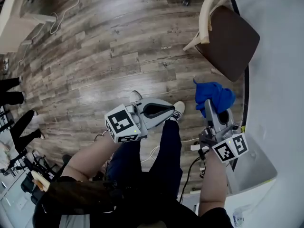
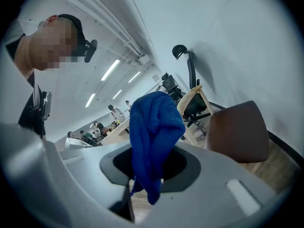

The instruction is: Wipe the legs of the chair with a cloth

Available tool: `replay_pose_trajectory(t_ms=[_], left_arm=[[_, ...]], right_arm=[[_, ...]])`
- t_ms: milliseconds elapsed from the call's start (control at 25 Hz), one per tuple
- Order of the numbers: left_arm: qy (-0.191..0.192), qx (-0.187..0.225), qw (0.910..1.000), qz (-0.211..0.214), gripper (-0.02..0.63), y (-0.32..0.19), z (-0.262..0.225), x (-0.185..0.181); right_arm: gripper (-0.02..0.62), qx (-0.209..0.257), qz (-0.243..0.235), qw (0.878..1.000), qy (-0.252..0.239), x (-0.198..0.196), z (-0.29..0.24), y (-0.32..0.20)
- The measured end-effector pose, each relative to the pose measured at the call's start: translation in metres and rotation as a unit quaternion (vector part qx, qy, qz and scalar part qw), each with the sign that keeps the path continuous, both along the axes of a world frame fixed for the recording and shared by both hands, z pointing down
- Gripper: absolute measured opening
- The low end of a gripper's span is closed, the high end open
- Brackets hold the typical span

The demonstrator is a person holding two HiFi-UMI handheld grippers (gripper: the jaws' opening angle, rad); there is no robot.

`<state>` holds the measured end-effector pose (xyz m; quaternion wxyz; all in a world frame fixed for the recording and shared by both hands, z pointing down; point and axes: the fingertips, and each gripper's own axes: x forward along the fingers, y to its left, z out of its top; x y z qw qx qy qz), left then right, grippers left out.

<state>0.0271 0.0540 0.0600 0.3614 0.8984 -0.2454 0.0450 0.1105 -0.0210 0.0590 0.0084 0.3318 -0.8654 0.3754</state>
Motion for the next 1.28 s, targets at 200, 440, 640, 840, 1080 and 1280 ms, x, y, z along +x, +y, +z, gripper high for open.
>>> replay_pose_trajectory(t_ms=[200,440,640,840,1080,1280], left_arm=[[-0.011,0.032,0.9994,0.001,0.0,-0.008,0.034,-0.019],[-0.02,0.076,0.9967,0.017,0.0,0.003,0.099,-0.036],[-0.07,0.125,0.9881,0.054,0.0,0.014,0.166,-0.042],[-0.086,0.165,0.9809,0.055,0.0,-0.002,0.214,-0.042],[-0.01,0.168,0.9856,0.015,0.0,-0.029,0.24,-0.048],[-0.005,0.168,0.9855,0.028,0.0,-0.036,0.276,-0.051]], right_arm=[[0.107,0.0,-0.015,1.0,0.02,-0.023,0.058,-0.018],[0.107,0.004,-0.007,1.0,0.029,-0.047,0.123,-0.04],[0.107,0.017,-0.01,0.999,0.041,-0.054,0.182,-0.054],[0.107,0.024,-0.005,0.999,0.042,-0.053,0.237,-0.069],[0.107,0.034,0.003,0.999,0.039,-0.063,0.288,-0.091],[0.106,0.035,0.0,0.999,0.034,-0.069,0.328,-0.112]])
